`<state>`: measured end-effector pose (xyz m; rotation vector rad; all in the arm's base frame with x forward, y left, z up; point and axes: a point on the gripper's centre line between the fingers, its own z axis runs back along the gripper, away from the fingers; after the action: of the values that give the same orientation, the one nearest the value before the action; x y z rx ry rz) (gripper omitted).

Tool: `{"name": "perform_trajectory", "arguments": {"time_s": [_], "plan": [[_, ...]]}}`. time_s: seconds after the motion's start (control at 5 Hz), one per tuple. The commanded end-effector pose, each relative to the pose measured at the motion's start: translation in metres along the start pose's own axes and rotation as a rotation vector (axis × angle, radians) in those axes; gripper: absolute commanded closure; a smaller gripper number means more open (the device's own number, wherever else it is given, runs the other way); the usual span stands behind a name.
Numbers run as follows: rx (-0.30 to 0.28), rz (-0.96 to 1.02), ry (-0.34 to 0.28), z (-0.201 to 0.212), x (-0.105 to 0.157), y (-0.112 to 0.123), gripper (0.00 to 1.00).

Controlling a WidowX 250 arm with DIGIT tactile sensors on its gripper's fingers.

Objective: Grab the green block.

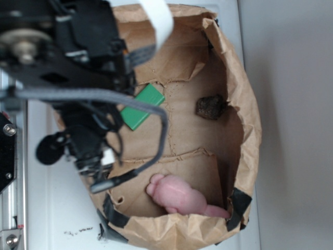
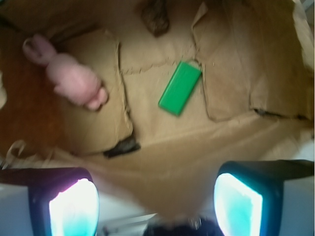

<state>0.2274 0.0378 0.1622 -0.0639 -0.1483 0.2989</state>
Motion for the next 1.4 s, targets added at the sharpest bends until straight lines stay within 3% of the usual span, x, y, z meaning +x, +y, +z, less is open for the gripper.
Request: {"name": "perform_trajectory", "arguments": {"time_s": [0.0, 0.2, 0.6, 0.8, 1.0, 1.2], "plan": [[0.029, 0.152, -0.042, -0.028, 0.035, 0.021, 0.0], [0.007, 0.28, -0.055, -0.047, 0.042, 0.028, 0.0], [0.053, 0.317, -0.055, -0.066, 0.043, 0.036, 0.0], [-0.009, 0.51, -0.006, -0.062, 0.035, 0.036, 0.0], [-0.004, 0.536, -0.006, -0.068, 0.043, 0.039, 0.0], [0.016, 0.577, 0.056, -0.068, 0.049, 0.04, 0.0]]}}
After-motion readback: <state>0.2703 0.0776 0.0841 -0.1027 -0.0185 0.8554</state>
